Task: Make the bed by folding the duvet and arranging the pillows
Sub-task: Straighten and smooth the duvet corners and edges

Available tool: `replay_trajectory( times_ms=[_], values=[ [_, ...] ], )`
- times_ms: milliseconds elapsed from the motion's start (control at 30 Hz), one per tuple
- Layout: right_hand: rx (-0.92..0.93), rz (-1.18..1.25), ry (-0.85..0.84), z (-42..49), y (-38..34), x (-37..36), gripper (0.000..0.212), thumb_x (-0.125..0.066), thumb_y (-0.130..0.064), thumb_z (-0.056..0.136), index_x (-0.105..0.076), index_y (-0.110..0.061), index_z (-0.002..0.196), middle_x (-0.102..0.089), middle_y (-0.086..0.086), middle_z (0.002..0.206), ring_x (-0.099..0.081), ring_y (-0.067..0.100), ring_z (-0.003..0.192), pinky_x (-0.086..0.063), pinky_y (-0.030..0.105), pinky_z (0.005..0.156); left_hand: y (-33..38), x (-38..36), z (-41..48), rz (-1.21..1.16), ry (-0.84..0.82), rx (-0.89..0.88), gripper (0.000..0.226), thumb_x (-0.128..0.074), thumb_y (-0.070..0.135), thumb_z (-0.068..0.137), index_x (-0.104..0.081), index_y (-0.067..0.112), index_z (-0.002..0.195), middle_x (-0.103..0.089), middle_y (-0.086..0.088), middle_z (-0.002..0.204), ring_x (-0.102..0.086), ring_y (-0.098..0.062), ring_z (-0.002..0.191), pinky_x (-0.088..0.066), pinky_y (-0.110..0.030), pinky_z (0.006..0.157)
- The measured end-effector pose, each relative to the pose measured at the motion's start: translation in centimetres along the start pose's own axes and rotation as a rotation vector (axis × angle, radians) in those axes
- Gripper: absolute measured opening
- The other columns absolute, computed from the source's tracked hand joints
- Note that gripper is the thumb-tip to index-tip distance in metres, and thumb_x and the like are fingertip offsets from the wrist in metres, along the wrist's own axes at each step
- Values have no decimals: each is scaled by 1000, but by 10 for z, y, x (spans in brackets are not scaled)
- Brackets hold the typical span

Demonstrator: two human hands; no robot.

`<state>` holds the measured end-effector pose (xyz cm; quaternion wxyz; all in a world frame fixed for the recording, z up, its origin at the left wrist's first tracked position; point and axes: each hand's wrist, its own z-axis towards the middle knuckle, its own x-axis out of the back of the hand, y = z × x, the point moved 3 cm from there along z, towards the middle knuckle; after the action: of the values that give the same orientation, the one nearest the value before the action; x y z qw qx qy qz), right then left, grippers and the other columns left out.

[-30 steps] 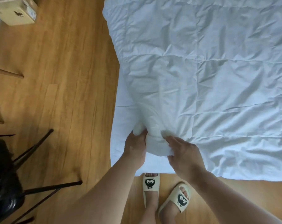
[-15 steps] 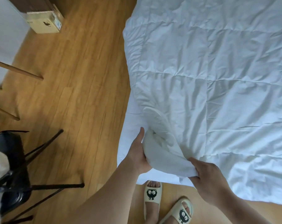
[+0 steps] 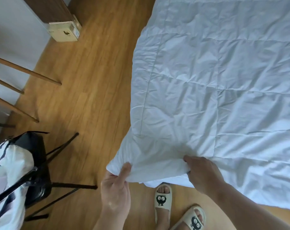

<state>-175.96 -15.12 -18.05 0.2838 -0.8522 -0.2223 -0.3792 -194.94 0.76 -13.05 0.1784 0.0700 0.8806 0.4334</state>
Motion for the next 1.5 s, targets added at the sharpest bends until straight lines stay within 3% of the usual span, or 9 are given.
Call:
replay_trajectory(
  times_ms=[233,367,600,733,867,1000,1133,1267,1500],
  values=[
    [-2,-43,59,-4,-9,-6,58,-61,-27,82,-40,-29,136,-60,-5,123,-66,24,106,-51,33,84,-22,-34,45,-424,-189,512,72,-40,71,93,-61,20,138,-59,-14,142,-54,-41,132,-31,-54,118],
    [199,54,310,-6,-60,-11,108,-80,-51,61,-31,-25,153,-47,-3,144,-56,18,123,-53,36,94,-32,-50,64,-344,-275,590,54,-41,50,100,-77,12,115,-73,-15,117,-71,-35,106,-52,-47,92],
    [134,37,303,24,-76,-23,38,-64,-12,60,-45,-31,88,-49,-9,65,-57,23,53,-35,28,45,-22,-12,111,-373,-224,380,55,-42,44,106,-46,9,148,-51,-20,148,-48,-38,138,-31,-54,118],
    [181,-24,354,16,-99,-18,30,-64,-19,52,-56,-29,79,-47,-9,61,-51,17,44,-27,22,41,26,12,109,113,2,118,33,-70,41,88,-71,21,113,-77,7,108,-73,-10,102,-57,-29,90],
    [204,-61,331,28,-126,-17,26,-65,-29,52,-61,-30,77,-49,-10,61,-55,14,48,-37,25,38,51,78,83,466,137,-115,27,-76,26,89,-60,37,109,-72,26,83,-62,22,79,-45,1,64],
    [178,-84,254,37,-128,-52,25,-51,-40,57,-58,-32,79,-49,-11,66,-60,11,56,-43,25,41,13,132,101,218,127,157,122,-88,72,20,-68,6,120,-68,0,69,-60,-6,78,-48,-7,63],
    [103,-32,269,34,-118,-70,17,-54,-38,64,-51,-30,78,-48,-11,67,-60,13,58,-42,27,43,-7,124,126,-344,88,557,65,-79,33,75,-63,3,131,-70,-22,106,-64,-31,100,-53,-42,98],
    [13,-19,239,35,-119,-76,27,-74,-27,60,-56,-30,79,-47,-11,68,-61,17,61,-42,28,46,-16,94,143,16,18,575,27,-70,18,93,-70,6,117,-77,-11,109,-73,-33,102,-53,-54,99],
    [-38,116,152,29,-141,-100,35,-71,-17,62,-71,-36,91,-58,-15,77,-66,16,80,-54,29,71,-30,199,134,532,347,349,62,-85,53,66,-62,29,119,-70,-7,115,-71,-32,98,-59,-50,86]
  ],
)
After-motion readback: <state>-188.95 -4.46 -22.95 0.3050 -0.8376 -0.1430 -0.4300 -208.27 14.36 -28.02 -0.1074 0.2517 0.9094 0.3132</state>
